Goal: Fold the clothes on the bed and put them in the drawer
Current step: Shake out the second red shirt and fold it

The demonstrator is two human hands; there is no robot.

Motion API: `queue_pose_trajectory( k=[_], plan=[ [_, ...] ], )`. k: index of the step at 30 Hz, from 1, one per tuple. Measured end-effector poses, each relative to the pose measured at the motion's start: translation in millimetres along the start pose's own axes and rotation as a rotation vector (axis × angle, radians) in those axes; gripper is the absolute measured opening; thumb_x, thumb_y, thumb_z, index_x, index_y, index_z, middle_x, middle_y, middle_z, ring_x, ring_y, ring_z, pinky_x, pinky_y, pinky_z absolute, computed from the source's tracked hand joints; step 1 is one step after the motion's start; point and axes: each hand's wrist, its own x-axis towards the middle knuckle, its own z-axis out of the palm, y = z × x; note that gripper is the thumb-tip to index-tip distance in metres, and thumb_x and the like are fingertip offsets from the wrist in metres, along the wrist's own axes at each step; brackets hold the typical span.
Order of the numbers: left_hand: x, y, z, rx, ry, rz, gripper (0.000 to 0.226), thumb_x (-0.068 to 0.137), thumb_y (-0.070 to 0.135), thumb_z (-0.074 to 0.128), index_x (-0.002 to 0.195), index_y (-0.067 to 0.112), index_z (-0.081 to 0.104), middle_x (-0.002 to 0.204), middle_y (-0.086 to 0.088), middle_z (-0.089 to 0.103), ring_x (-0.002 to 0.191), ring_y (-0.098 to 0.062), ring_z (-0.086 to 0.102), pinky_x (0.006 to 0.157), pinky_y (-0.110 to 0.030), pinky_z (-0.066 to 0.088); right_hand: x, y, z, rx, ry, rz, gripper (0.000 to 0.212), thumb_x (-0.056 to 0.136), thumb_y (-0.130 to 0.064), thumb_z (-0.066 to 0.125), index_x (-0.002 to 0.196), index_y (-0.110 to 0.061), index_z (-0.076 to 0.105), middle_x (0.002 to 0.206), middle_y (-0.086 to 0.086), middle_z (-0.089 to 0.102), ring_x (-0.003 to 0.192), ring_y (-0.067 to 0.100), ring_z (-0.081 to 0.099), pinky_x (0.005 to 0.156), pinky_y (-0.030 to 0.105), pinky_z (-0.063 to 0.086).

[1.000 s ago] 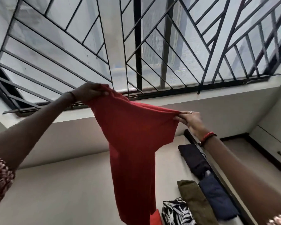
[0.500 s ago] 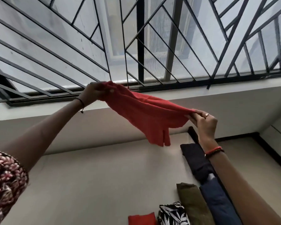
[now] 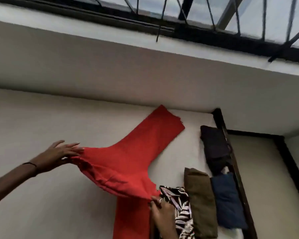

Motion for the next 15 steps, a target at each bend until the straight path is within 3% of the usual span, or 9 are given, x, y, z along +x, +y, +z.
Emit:
queue_pose_trajectory(
  k=[3, 6, 7, 8, 10, 12, 15],
  plan=[
    [-54, -11, 93, -0.080, -0.010, -0.128, 0.048, 0.094, 0.059, 0.019, 0.111, 0.042, 0.061, 0.135, 0.025, 0.047, 0.138, 0.013, 0.007, 0.109, -0.022, 0.011, -17, 39, 33, -0.171, -0.145, 0.017, 0.046, 0.065, -0.033, 0.064, 0.105, -0.052, 0.052, 0.059, 0.003, 0.070, 0.053, 0.004, 0.064, 0.055, 0.012, 0.046],
    [-90, -12, 164, -0.174, 0.062, -0.275, 0.037, 0.096, 0.055, 0.028, 0.116, 0.046, 0.057, 0.144, 0.040, 0.021, 0.137, 0.016, 0.004, 0.111, -0.032, 0.009, -29, 67, 59, -0.370, -0.099, -0.039, 0.054, 0.067, -0.042, 0.058, 0.105, -0.077, 0.041, 0.067, 0.006, 0.072, 0.053, 0.007, 0.065, 0.053, 0.014, 0.046],
    [-96, -13, 183, -0.174, 0.098, -0.309, 0.027, 0.096, 0.045, 0.040, 0.119, 0.049, 0.055, 0.142, 0.045, 0.014, 0.136, 0.018, 0.002, 0.110, -0.040, 0.013, -31, 67, 61, -0.366, -0.133, -0.075, 0.056, 0.068, -0.041, 0.059, 0.104, -0.079, 0.039, 0.065, 0.003, 0.071, 0.051, 0.006, 0.063, 0.051, 0.014, 0.045],
    [-101, -13, 198, -0.193, 0.101, -0.372, 0.032, 0.094, 0.032, 0.052, 0.119, 0.051, 0.055, 0.139, 0.051, 0.009, 0.133, 0.021, -0.002, 0.108, -0.045, 0.015, -28, 67, 62, -0.377, -0.157, -0.112, 0.056, 0.068, -0.038, 0.061, 0.103, -0.077, 0.042, 0.065, -0.001, 0.070, 0.052, 0.006, 0.062, 0.050, 0.013, 0.043],
    [-99, -8, 214, -0.261, 0.056, -0.490, 0.044, 0.090, 0.015, 0.061, 0.119, 0.048, 0.059, 0.128, 0.061, 0.000, 0.128, 0.027, -0.009, 0.110, -0.047, 0.010, -12, 46, 54, -0.392, -0.191, -0.188, 0.035, 0.071, -0.034, 0.062, 0.097, -0.057, 0.059, 0.077, -0.004, 0.065, 0.064, 0.012, 0.063, 0.058, 0.014, 0.042],
    [-93, -2, 219, -0.332, 0.029, -0.539, 0.043, 0.091, 0.013, 0.058, 0.122, 0.043, 0.058, 0.122, 0.065, -0.003, 0.129, 0.026, -0.008, 0.113, -0.045, 0.005, 14, 35, 38, -0.435, -0.169, -0.289, 0.018, 0.074, -0.039, 0.059, 0.087, -0.035, 0.070, 0.092, -0.003, 0.054, 0.082, 0.014, 0.054, 0.070, 0.019, 0.041],
    [-93, 0, 222, -0.434, 0.026, -0.618, 0.050, 0.093, 0.014, 0.055, 0.136, 0.035, 0.040, 0.118, 0.067, -0.006, 0.140, 0.003, 0.005, 0.113, -0.041, 0.005, 65, 8, 25, -0.432, -0.309, -0.333, 0.015, 0.078, -0.035, 0.060, 0.085, -0.025, 0.070, 0.109, -0.006, 0.049, 0.101, 0.000, 0.045, 0.083, 0.016, 0.038]
  ],
)
